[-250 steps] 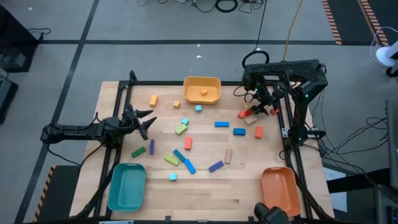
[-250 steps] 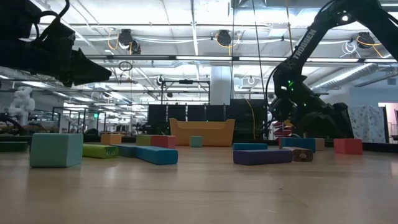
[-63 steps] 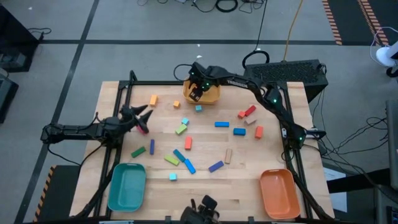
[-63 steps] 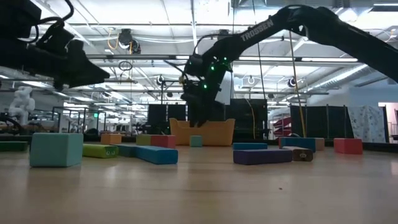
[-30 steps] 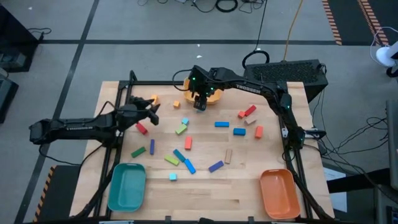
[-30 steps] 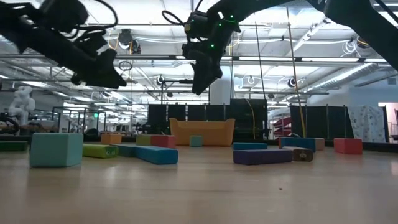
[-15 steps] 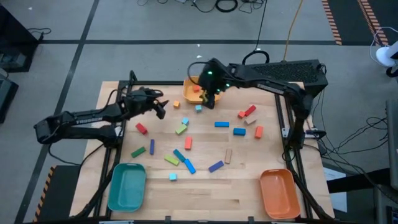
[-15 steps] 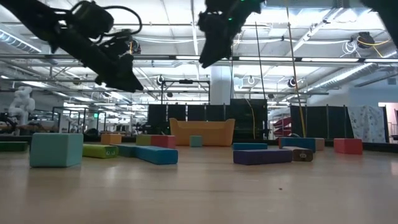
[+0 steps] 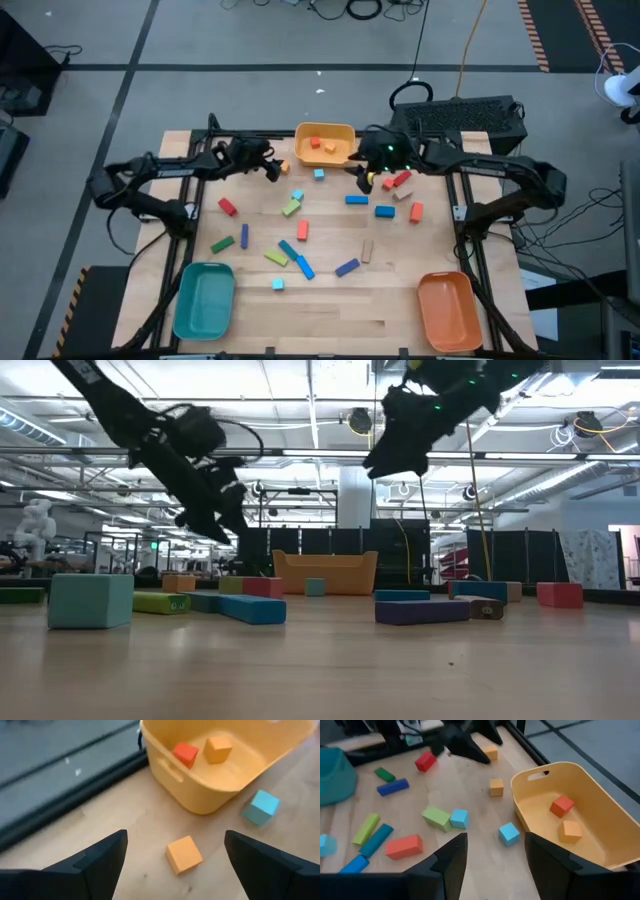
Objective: Sort blocks by size
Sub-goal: Put the yellow square block into the yellow bin
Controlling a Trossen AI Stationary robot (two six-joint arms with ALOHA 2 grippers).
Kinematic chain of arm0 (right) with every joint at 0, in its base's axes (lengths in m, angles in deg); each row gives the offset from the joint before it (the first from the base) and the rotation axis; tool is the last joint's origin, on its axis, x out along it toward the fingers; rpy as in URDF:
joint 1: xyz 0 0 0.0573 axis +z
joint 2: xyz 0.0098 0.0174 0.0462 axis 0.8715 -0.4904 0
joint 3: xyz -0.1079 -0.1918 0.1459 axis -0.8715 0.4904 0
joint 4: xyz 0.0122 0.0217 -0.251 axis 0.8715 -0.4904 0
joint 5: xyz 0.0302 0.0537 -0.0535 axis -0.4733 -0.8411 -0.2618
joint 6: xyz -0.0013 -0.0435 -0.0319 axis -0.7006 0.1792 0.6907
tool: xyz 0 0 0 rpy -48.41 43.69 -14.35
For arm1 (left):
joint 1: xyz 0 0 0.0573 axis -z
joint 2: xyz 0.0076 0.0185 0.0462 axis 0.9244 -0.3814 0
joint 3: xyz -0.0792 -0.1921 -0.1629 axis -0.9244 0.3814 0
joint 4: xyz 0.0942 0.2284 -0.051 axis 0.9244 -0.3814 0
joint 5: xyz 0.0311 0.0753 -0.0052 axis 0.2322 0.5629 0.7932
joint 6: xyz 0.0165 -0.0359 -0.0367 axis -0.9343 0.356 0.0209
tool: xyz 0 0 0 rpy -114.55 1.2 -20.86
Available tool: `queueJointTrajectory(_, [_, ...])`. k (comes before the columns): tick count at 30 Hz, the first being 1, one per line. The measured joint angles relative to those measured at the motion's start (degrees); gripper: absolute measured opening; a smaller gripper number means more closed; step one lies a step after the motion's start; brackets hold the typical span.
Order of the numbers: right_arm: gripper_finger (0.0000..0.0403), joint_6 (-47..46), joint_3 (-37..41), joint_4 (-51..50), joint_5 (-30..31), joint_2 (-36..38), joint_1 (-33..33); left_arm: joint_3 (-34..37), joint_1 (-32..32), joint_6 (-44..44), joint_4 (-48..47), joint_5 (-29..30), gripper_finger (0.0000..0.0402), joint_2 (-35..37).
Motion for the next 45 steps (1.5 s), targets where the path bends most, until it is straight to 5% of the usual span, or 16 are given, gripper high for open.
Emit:
queueJointTrajectory(9, [0.0185,-3.16,7.31,4.8,-0.07,2.97,0.11,-0.44,1.36,5.32,3.59,-1.29,0.0336,-7.72])
queueJointTrajectory(21, [0.0185,-3.14,7.6,5.96,0.01,2.5,1.39,-0.44,3.38,5.45,5.45,6.89,0.0336,-13.72])
queueJointTrajectory(33, [0.0183,-3.12,7.58,6.89,1.91,2.5,1.46,-0.41,3.44,5.49,8.67,7.28,0.0334,-17.95])
queueJointTrajectory(45, [0.0122,9.32,7.49,5.68,1.46,-2.32,1.78,-0.39,3.44,3.43,13.11,2.95,0.0222,-18.96])
